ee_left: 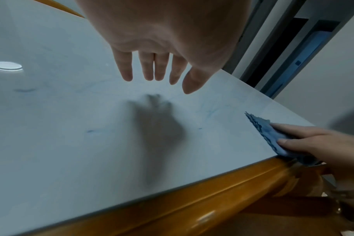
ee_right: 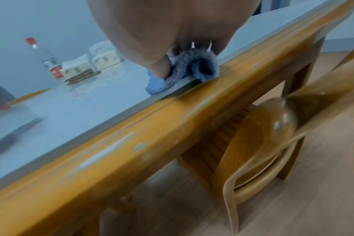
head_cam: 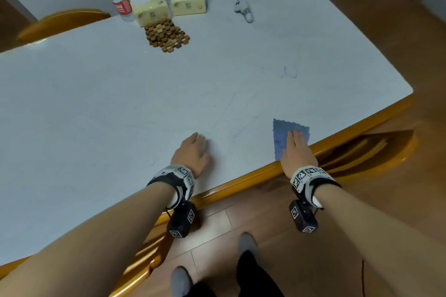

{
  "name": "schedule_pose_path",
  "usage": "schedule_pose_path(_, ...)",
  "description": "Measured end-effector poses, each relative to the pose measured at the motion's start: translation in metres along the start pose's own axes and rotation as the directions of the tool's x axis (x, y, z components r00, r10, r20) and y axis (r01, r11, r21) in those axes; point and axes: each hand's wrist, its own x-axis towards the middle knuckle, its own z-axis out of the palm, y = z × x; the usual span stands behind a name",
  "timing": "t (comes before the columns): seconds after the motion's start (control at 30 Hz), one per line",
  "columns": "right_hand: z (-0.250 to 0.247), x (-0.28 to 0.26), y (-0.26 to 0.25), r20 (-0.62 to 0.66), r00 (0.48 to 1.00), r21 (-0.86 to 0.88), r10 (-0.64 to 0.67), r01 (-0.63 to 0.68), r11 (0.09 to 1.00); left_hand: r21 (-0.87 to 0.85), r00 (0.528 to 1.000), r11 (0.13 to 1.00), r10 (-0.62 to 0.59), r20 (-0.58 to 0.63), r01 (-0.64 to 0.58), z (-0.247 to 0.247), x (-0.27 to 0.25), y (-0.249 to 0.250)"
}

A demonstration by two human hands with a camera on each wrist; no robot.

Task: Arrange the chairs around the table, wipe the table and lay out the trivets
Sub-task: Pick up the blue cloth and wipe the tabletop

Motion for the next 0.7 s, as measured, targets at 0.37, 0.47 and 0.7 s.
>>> schedule_pose_path(0.37,-0.034,0.084,0.066,0.005,0.973,0.258,0.23,-0.223,0.94,0.051,0.992,0.993,0.099,0.084,-0.103,-0.012,0.116,0.106)
schedule_pose_path(0.47,-0.044,0.113,0.085,-0.013,0.966,0.279,0.259,-0.245,0.928,0.067,0.986,0.988,0.131,0.103,-0.139,-0.021,0.157,0.122)
schedule_pose_path(0.7,-0.057,0.198,0.113,-0.114,0.951,0.193,0.287,-0.262,0.946,0.2,0.969,0.95,0.225,0.099,-0.241,-0.033,0.252,0.131)
